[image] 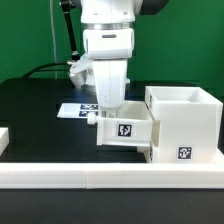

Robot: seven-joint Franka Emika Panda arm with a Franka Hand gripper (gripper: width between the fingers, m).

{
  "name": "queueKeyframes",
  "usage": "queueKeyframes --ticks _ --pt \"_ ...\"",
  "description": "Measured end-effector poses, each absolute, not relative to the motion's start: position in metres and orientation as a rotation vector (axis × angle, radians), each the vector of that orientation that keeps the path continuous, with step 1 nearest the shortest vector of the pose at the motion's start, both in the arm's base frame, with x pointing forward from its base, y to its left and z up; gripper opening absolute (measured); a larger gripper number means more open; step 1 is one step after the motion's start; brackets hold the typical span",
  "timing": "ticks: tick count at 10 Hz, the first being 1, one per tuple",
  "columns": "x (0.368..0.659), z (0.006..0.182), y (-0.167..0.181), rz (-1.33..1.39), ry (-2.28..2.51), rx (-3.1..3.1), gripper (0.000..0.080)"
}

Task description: Assemble drawer

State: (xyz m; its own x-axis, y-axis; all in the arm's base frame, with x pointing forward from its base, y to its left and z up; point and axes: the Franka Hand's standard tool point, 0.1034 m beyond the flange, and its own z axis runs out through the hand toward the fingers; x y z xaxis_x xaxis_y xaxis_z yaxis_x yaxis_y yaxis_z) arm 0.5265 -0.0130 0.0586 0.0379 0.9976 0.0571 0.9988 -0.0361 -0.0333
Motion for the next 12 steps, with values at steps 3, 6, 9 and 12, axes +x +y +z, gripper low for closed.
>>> queueKeyframes --ticks 3,6,9,12 --pt "0.5289 0.0585 -0.0127 -0.054 -2.143 -2.227 0.0042" --pt "0.5316 0.0584 -0.012 -0.086 -2.152 -2.239 0.0042" --pt "0.5316 0.0578 -0.0099 -0.083 -2.155 -2.233 0.0042" --pt "0.5322 0.0587 -0.0037 -0.077 -2.165 -2.219 0.0042"
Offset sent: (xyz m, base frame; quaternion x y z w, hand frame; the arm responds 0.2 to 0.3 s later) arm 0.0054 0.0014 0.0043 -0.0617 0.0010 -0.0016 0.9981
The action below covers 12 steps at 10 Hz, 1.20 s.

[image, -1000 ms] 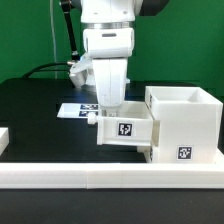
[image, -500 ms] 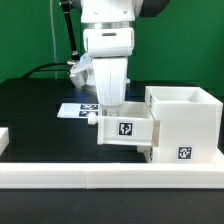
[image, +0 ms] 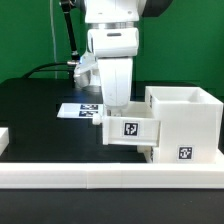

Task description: Assemble drawer

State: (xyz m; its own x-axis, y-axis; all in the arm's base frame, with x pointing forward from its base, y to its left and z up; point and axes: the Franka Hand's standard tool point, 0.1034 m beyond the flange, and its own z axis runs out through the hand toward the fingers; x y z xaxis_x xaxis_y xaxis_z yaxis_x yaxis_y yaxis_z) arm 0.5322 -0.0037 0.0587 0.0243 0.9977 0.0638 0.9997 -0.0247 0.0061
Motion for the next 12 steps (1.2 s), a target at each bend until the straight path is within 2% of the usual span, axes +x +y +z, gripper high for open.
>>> queueKeyframes --ticks 12 --pt "0.5288 0.0559 -0.0044 -0.061 -2.184 -2.202 0.0042"
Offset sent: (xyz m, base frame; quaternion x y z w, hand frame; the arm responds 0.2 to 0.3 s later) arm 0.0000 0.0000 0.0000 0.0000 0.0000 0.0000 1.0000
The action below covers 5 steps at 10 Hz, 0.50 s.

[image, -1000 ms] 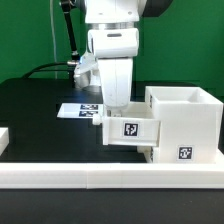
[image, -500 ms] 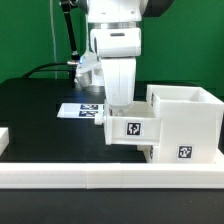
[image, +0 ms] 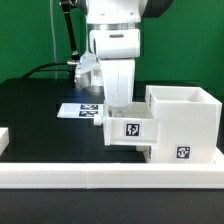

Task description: Assemble drawer

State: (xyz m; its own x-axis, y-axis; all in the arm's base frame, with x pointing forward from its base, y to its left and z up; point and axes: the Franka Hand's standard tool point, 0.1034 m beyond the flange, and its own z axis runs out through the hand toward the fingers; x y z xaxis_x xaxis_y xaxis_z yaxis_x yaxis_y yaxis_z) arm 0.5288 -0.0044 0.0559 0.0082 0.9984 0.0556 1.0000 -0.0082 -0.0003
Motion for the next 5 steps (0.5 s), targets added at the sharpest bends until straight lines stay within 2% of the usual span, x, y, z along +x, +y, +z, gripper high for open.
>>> queueKeyframes --ticks 5 --pt "0.534 0.057 0.007 -0.068 -2.189 -2.201 0.0042"
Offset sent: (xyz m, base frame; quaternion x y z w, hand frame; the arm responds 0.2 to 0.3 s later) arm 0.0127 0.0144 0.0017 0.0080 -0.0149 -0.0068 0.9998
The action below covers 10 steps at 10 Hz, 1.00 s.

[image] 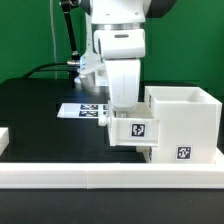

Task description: Assemble drawer

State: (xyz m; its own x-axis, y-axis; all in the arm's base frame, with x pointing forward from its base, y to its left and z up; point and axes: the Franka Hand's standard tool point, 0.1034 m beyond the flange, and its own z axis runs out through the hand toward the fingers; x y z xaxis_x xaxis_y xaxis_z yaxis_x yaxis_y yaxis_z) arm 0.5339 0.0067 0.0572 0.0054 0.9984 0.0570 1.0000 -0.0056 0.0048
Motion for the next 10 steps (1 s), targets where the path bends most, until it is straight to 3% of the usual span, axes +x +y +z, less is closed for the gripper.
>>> queueKeyframes --ticks 7,8,9,10 --pt "0.534 0.057 0.022 -0.078 -2.212 -2.177 0.0042" --pt "0.534 0.057 0.021 -0.078 -2.212 -2.177 0.0109" --pt "0.534 0.058 0.021 -0.08 -2.213 -2.179 0.0109" --pt "0.535 0.061 0.021 -0.083 -2.216 -2.182 0.031"
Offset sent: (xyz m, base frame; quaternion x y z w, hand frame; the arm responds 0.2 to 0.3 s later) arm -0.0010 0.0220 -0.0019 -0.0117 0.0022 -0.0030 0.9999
